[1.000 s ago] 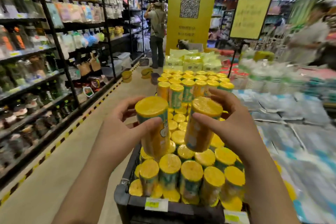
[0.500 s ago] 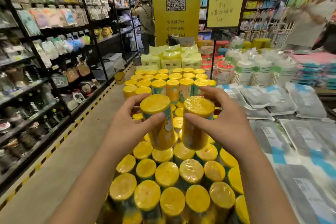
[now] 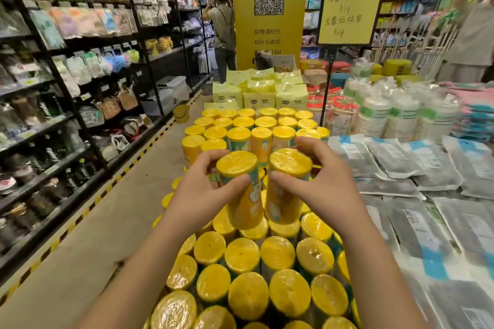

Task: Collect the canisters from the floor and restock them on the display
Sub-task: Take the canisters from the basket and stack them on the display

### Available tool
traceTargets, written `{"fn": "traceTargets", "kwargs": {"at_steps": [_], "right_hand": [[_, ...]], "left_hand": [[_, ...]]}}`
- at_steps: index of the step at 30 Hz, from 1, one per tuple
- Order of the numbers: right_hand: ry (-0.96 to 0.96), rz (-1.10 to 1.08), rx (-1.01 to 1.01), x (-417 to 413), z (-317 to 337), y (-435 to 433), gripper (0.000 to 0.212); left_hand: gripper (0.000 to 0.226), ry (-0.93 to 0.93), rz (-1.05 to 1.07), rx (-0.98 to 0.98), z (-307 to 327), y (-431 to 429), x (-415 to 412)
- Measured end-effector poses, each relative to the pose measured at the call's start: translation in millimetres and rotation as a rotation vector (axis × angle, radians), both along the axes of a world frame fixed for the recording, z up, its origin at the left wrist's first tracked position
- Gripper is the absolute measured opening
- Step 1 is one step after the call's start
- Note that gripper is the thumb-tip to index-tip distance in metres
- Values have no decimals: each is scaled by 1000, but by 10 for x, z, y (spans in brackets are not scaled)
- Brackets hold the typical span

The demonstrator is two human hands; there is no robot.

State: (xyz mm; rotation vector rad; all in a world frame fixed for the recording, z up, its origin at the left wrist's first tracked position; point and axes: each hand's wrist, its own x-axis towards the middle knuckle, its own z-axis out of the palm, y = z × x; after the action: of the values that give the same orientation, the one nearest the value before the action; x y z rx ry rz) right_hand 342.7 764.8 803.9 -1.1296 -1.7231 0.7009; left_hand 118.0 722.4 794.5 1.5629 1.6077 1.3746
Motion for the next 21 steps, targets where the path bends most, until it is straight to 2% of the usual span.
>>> {"fn": "traceTargets", "kwargs": {"at_steps": [3,8,21], "right_hand": [[-9,-12,9,-132,-11,153,78],[-27,-34,13,-263,-58,381,78],[-25,-147,-9,-140,-249,831,80]], "left_hand": [[66,61,8,-11,-42,263,-165],[81,284,36,-34,-73,821,-374],[77,644,66,-150,-406,2137,-587]]}}
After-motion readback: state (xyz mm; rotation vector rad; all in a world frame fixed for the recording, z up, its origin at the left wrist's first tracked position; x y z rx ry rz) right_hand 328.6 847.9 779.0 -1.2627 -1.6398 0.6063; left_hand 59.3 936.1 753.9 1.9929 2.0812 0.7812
